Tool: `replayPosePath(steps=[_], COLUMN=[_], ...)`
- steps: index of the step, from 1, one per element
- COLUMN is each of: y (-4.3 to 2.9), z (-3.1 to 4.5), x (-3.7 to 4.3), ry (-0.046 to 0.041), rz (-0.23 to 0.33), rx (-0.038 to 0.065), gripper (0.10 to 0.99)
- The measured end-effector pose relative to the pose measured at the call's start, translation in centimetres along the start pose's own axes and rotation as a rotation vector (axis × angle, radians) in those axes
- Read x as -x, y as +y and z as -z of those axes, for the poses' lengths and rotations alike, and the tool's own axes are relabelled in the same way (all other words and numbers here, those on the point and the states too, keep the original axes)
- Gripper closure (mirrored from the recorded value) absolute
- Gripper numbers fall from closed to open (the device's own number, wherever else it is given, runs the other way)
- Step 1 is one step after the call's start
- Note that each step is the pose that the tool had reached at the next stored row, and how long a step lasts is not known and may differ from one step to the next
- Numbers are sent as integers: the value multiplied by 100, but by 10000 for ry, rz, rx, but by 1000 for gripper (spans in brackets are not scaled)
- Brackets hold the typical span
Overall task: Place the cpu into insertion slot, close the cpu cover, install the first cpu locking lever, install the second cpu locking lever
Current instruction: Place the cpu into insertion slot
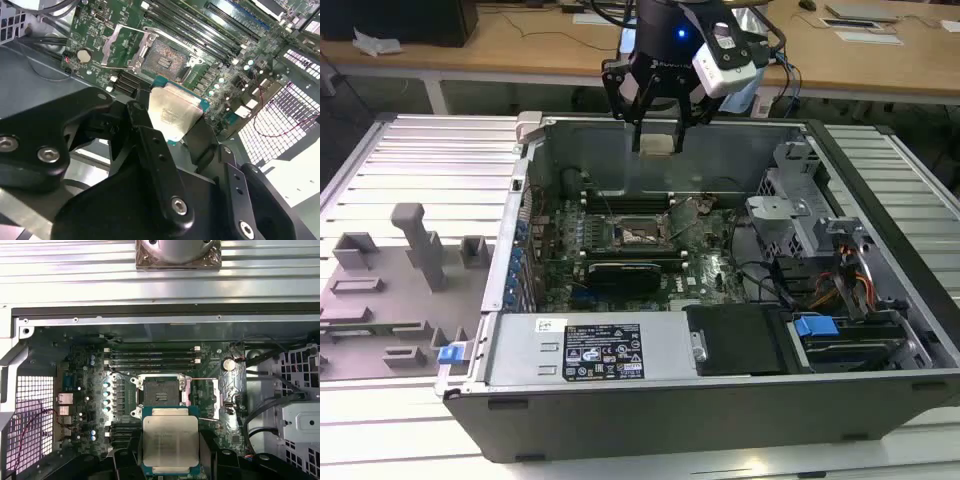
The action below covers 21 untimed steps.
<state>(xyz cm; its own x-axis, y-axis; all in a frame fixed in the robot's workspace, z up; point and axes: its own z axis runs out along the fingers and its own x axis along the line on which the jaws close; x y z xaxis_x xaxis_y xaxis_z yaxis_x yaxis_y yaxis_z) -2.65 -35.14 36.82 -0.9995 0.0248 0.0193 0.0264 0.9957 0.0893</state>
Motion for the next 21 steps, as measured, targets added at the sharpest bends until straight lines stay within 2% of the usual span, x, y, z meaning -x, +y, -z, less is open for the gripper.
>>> replayPosePath(steps=[6,9,11,15,19,21], y=[0,-6,-13,-20,-25,-30], z=[-2,-63,-140,-223,-273,-330], x=[0,0,-1,-1,-2,-3], ry=[0,-4,-12,-27,-33,-42], rz=[0,3,2,3,4,4], rx=[4,8,8,9,8,9], gripper=[545,545,545,545,545,545])
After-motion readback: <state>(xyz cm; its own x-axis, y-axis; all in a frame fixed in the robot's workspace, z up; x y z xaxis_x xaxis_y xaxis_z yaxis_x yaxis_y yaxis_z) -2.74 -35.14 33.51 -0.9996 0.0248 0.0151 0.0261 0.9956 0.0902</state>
